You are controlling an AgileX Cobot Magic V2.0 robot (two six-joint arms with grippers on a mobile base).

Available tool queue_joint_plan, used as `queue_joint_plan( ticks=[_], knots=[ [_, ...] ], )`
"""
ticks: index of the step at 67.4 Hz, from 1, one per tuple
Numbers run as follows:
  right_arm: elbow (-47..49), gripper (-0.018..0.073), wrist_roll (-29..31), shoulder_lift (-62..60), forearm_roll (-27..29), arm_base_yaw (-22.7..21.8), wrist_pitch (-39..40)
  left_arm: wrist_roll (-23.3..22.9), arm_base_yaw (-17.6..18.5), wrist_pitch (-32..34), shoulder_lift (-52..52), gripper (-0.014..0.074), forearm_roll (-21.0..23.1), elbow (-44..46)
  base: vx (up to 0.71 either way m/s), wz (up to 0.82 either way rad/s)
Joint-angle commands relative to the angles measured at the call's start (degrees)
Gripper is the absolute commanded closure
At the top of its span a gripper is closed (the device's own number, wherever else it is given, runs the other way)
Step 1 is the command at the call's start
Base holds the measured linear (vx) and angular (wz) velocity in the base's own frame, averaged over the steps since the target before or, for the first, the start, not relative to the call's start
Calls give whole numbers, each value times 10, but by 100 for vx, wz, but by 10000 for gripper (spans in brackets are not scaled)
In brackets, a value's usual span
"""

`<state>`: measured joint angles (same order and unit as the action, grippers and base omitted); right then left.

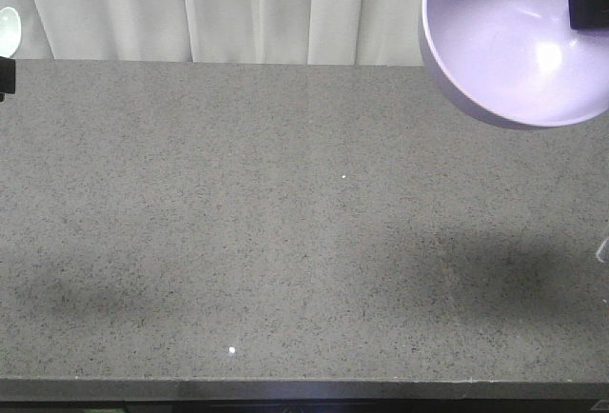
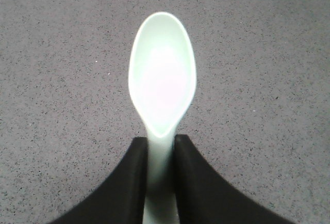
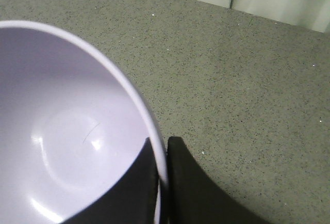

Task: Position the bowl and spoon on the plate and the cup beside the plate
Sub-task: 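Lift the lavender bowl up with the right gripper, then turn the base away from the counter holding spoon and bowl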

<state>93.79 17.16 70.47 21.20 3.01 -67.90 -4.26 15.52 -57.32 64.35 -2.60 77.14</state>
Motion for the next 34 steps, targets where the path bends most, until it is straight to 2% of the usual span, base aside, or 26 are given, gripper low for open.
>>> queue_joint_plan(
  ticks=[1, 34],
  knots=[
    [15, 564, -1, -12, 9, -3, 36, -5, 2, 32, -11, 603, 3, 15, 0, -2],
    [15, 564, -1, -12, 9, -3, 36, -5, 2, 32, -11, 603, 3, 15, -1, -5]
  ],
)
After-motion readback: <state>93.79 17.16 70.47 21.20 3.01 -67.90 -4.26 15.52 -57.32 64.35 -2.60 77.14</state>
